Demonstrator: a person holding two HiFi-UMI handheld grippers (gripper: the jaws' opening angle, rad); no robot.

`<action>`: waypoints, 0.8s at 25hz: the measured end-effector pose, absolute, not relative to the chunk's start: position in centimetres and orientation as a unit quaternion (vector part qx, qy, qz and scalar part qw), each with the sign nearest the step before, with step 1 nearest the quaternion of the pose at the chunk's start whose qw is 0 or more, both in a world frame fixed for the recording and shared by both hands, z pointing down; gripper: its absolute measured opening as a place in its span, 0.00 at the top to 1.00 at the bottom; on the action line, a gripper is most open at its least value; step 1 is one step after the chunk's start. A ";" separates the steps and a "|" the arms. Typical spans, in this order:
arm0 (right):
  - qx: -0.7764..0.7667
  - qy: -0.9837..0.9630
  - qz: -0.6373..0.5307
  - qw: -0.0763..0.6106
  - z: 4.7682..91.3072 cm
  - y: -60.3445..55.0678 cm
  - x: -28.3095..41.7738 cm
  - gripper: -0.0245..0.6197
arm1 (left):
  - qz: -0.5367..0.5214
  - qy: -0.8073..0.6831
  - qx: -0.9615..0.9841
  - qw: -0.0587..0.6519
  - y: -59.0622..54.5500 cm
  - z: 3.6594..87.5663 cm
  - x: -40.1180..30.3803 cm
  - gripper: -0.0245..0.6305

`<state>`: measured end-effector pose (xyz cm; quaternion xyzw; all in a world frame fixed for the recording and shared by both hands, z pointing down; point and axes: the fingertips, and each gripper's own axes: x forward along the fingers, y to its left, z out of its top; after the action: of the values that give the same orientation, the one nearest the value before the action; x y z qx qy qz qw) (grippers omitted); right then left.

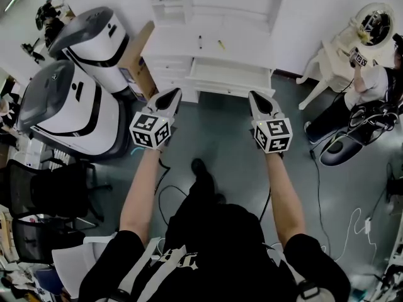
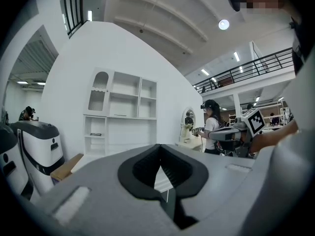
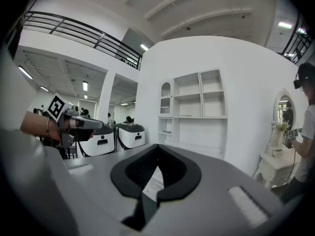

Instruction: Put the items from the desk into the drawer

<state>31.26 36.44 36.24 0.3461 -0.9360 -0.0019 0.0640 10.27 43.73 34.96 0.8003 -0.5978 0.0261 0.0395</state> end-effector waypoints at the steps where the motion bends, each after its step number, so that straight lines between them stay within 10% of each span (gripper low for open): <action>1: 0.347 -0.936 -0.001 0.064 36.4 36.1 31.2 0.96 | 0.026 -0.597 0.801 0.040 43.4 35.1 10.2 0.96; 20: 0.365 -0.928 0.001 0.078 37.4 23.3 28.5 0.86 | 0.027 -0.589 0.806 0.050 31.2 36.2 6.5 0.96</action>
<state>28.51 23.35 37.39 0.3647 -0.9279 0.0014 0.0776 6.53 31.17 36.24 0.8061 -0.5890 0.0271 0.0496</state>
